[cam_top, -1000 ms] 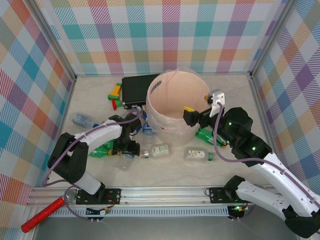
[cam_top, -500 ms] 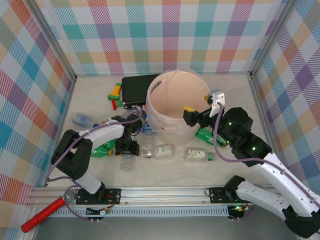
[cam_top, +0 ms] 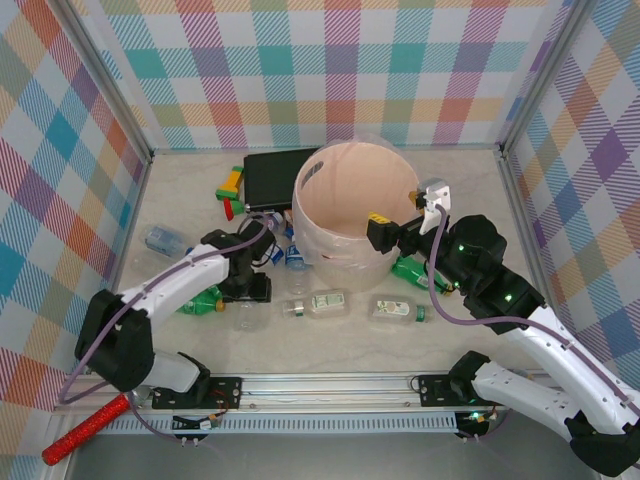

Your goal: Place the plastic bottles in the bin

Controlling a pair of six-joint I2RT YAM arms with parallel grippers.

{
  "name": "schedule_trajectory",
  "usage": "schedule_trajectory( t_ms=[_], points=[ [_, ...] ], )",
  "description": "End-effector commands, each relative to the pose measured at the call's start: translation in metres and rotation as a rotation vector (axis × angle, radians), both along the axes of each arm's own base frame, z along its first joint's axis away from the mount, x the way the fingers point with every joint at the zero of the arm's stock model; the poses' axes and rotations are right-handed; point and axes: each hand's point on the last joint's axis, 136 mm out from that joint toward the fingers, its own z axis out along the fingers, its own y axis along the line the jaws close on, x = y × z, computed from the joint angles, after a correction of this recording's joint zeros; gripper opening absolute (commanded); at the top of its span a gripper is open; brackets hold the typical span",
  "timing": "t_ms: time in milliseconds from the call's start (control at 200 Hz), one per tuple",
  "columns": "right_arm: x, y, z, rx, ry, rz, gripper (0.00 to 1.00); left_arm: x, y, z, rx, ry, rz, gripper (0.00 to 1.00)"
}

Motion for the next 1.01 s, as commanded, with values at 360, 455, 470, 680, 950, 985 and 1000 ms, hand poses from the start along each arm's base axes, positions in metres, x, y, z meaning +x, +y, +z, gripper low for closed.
schedule_trajectory(
  t_ms=[360,455,470,680,950,985,1000],
  points=[
    [0.0,0.015,0.011,0.095,0.031,0.054,0.99,0.035,-0.003,0.185,-0.242,-0.618,0.001,0.53],
    [0.0,0.015,0.011,0.101,0.045,0.055,0.99,0.044,-0.006,0.222,-0.3,-0.755,-0.003,0.52],
    [-0.001,0.016,0.01,0.102,0.048,0.057,0.99,0.046,-0.007,0.228,-0.309,-0.776,-0.003,0.52],
    [-0.01,0.019,0.011,0.103,0.07,0.108,0.99,0.062,-0.028,0.302,-0.487,-1.032,-0.05,0.52],
    [-0.03,0.028,0.015,0.086,0.113,0.22,0.99,0.084,-0.083,0.356,-0.6,-1.169,-0.187,0.51],
    [-0.032,0.026,0.015,0.089,0.115,0.22,0.99,0.087,-0.091,0.36,-0.605,-1.181,-0.201,0.51],
    [-0.032,0.027,0.014,0.089,0.12,0.221,0.99,0.089,-0.094,0.362,-0.609,-1.184,-0.209,0.51]
  ],
)
